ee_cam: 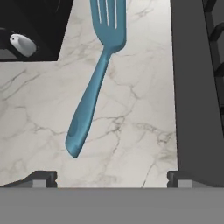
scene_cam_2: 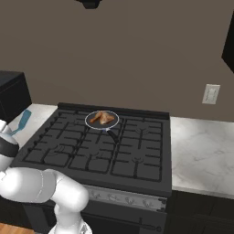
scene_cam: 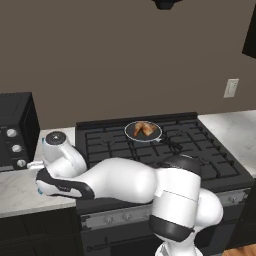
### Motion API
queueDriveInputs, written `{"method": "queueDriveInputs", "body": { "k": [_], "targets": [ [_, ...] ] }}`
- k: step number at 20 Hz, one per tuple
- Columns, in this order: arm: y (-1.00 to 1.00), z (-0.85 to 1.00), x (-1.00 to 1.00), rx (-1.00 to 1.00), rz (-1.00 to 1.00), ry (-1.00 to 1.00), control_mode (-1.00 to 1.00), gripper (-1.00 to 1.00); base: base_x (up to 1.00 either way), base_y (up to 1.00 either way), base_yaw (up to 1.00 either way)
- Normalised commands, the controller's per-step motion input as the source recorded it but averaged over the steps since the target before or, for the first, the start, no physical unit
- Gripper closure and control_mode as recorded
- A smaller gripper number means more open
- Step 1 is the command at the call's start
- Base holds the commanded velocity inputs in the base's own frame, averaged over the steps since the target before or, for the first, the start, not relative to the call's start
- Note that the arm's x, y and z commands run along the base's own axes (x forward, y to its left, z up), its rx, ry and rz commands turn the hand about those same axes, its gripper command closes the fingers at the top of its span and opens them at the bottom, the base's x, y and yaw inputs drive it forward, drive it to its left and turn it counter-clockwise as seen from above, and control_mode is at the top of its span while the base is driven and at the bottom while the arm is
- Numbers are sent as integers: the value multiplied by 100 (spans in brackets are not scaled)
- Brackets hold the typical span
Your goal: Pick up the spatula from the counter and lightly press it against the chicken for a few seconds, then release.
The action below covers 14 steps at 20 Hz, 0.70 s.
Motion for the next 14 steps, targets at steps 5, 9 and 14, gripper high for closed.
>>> {"method": "queueDriveInputs", "body": {
  "k": [5, 9, 14],
  "targets": [
    [4, -11, 9, 0, -1, 0, -100, -100, 0, 0, 0],
    [3, -9, 7, 0, -1, 0, -100, -100, 0, 0, 0],
    [6, -11, 4, 0, -1, 0, -100, -100, 0, 0, 0]
  ]
}}
